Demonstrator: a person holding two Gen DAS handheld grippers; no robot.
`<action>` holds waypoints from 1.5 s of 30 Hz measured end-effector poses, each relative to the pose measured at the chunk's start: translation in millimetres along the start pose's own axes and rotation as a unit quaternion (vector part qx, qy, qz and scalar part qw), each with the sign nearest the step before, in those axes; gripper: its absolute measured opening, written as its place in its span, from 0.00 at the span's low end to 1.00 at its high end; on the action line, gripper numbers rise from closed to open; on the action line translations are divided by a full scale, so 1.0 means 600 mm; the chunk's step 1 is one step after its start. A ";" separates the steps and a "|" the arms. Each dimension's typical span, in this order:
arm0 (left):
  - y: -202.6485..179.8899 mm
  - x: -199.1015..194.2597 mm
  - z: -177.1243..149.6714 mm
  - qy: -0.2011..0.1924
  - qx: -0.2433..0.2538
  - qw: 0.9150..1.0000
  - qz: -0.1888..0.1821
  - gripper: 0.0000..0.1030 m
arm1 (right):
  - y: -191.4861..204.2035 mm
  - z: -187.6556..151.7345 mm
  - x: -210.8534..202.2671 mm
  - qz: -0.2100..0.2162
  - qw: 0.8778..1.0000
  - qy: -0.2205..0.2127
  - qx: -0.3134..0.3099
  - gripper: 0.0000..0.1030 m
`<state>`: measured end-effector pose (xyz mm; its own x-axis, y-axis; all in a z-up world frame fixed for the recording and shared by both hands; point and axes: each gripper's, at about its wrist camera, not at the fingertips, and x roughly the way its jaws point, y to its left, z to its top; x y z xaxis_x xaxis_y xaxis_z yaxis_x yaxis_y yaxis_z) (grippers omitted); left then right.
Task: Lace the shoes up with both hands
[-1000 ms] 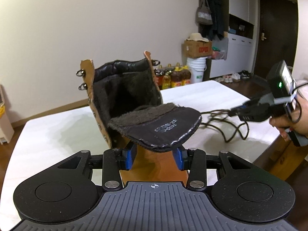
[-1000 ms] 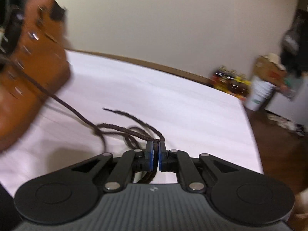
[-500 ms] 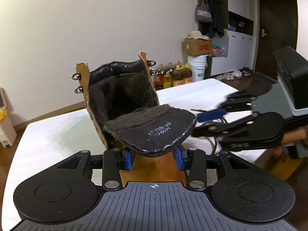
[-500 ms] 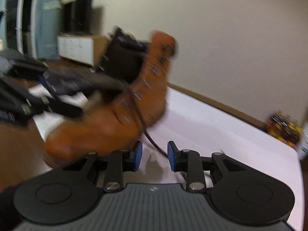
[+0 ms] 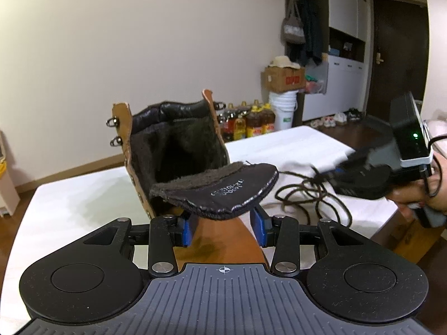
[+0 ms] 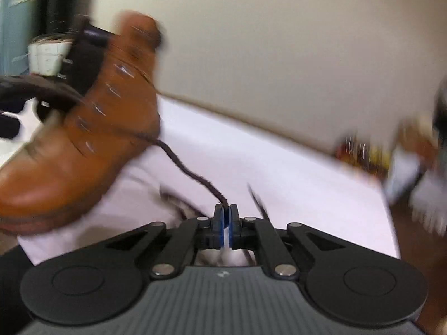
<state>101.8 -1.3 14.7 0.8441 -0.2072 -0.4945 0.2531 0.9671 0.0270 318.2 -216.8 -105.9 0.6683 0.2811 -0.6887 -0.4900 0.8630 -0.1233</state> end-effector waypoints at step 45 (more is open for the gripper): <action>0.147 -0.050 -0.046 -0.007 -0.036 0.994 0.100 0.42 | 0.223 0.232 0.066 0.056 0.991 -0.118 0.037 0.18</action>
<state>85.7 94.5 8.0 0.8804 -0.0111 -0.4741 0.0458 0.9971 0.0616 356.8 -31.8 -50.2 0.7289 0.4586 -0.5083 -0.5313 0.8472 0.0025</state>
